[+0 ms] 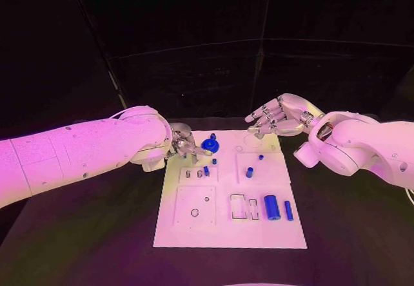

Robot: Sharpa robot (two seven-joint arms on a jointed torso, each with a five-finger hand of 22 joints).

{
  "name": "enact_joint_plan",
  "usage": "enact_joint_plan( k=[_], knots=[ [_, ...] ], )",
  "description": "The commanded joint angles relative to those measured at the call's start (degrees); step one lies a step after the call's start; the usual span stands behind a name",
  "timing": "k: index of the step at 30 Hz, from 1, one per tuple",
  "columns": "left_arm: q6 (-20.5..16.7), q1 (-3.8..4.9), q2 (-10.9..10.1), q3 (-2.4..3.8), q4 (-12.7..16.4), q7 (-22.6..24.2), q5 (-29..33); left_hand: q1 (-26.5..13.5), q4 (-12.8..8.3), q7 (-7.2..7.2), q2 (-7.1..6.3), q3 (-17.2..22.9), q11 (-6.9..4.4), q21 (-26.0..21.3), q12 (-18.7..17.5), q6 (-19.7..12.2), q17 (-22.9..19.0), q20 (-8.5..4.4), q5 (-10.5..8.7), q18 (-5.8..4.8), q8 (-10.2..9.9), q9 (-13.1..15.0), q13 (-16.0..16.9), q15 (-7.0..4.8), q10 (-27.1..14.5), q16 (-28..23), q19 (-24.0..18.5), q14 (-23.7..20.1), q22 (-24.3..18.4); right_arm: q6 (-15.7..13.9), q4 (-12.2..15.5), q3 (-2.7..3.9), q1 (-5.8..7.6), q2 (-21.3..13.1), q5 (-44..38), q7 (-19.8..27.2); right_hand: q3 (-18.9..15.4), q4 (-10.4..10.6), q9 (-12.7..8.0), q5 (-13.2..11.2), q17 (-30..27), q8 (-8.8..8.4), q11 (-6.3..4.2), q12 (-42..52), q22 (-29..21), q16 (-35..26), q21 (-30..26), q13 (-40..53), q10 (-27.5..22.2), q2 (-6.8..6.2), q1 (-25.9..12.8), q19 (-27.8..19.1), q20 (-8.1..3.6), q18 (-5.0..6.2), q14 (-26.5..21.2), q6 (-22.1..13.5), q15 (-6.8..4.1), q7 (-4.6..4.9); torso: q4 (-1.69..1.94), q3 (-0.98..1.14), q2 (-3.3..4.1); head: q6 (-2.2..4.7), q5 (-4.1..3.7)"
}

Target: Assemble the parts on the task board

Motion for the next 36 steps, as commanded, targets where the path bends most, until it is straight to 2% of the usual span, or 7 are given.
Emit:
enact_joint_plan(
  k=[1, 17, 28, 30, 34, 36],
  knots=[
    [3.52, 0.13, 0.66, -0.01, -0.58, -1.06, -2.07, -0.27, 0.23, 0.09, 0.15, 0.05, 0.06, 0.10, -0.50, -0.54, 15.07, 0.00, -0.15, -0.71, 0.39, 0.24, -0.18, 0.06, -0.45, 0.17, 2.79, 5.93, 2.13, -1.55, 0.02, 0.05, 0.14, 0.13, -0.48, 0.74, -0.14, 0.00, -0.09, 0.34, -0.13, -0.42, 0.42, -0.51, -0.19, -0.40, -0.58, -0.18, -0.33, -0.44, 0.05, 0.17, 0.21, 0.24, -0.32, -0.39, 0.49, 0.33, -0.01, -0.04, -0.02, -0.16, 0.07],
    [7.97, 0.11, 4.08, -0.03, -3.84, -1.57, -2.44, 1.46, -1.23, 0.37, 0.86, 1.20, 0.34, -0.77, -1.81, -2.25, 15.07, 0.27, -0.12, -0.42, 1.35, 2.29, -1.75, 0.31, -1.89, 0.17, 2.24, 5.93, 0.66, -2.11, -0.04, 0.05, 0.15, 0.50, -0.51, 0.55, -0.28, 0.08, -0.10, 0.72, -0.34, -0.44, 0.71, -0.79, -0.51, -0.53, -1.25, -0.44, -0.75, -0.45, -0.09, -0.07, 0.41, 0.21, -0.92, -1.07, 0.80, 0.59, 0.04, -0.03, 0.00, -0.70, 0.00],
    [9.35, -0.05, 5.71, -0.05, -5.71, -1.70, -2.46, 2.07, -1.88, 0.45, 1.05, 1.73, 0.42, -0.91, -2.11, -2.67, 15.07, 0.36, -0.11, -0.38, 1.57, 2.84, -2.06, 0.39, -2.21, 0.17, 2.14, 5.93, 0.48, -2.32, -0.11, 0.05, 0.15, 0.80, -0.51, 0.39, -0.33, 0.17, -0.09, 1.38, -0.44, -0.41, 0.85, -0.91, -0.69, -0.50, -1.62, -0.59, -1.00, -0.41, -0.19, -0.09, 0.51, 0.23, -1.18, -1.41, 0.92, 0.72, 0.08, -0.05, -0.07, -0.97, -0.01],
    [9.64, -0.12, 5.98, -0.06, -6.08, -1.73, -2.46, 2.49, -2.31, 0.48, 1.22, 2.16, 0.45, -0.92, -2.16, -2.85, 15.07, 0.40, -0.11, -0.38, 1.70, 3.15, -2.09, 0.41, -2.27, 0.17, 2.13, 5.93, 0.48, -2.36, -0.12, 0.05, 0.15, 0.84, -0.51, 0.35, -0.36, 0.24, -0.08, 1.69, -0.49, -0.40, 0.89, -0.94, -0.76, -0.48, -1.77, -0.64, -1.08, -0.37, -0.28, -0.10, 0.56, 0.23, -1.29, -1.54, 0.97, 0.77, 0.06, -0.05, -0.06, -1.02, -0.03],
    [10.20, -0.24, 6.44, -0.10, -6.65, -1.79, -2.45, 2.71, -2.59, 0.50, 1.34, 2.47, 0.46, -0.97, -2.20, -2.99, 15.07, 0.42, -0.11, -0.36, 1.80, 3.40, -2.12, 0.43, -2.32, 0.17, 2.10, 5.93, 0.42, -2.43, -0.14, 0.04, 0.15, 0.91, -0.51, 0.26, -0.19, 0.17, -0.03, 3.98, -0.60, -0.29, 0.91, -0.94, -0.95, -0.35, -2.16, -0.78, -1.18, -0.34, -0.09, 0.03, 0.62, 0.26, -1.51, -1.76, 0.99, 0.81, 0.11, -0.03, -0.07, -1.13, -0.01],
    [10.31, -0.27, 6.56, -0.11, -6.78, -1.80, -2.45, 2.71, -2.59, 0.50, 1.34, 2.47, 0.46, -0.97, -2.20, -2.99, 15.07, 0.42, -0.11, -0.36, 1.80, 3.40, -2.12, 0.43, -2.32, 0.17, 2.10, 5.93, 0.42, -2.49, -0.15, 0.04, 0.15, 0.95, -0.51, 0.23, -0.16, 0.15, -0.03, 4.18, -0.61, -0.29, 0.92, -0.94, -0.97, -0.32, -2.20, -0.80, -1.19, -0.34, -0.06, 0.06, 0.62, 0.27, -1.53, -1.79, 0.99, 0.82, 0.11, -0.03, -0.07, -1.13, -0.02]
  ],
)
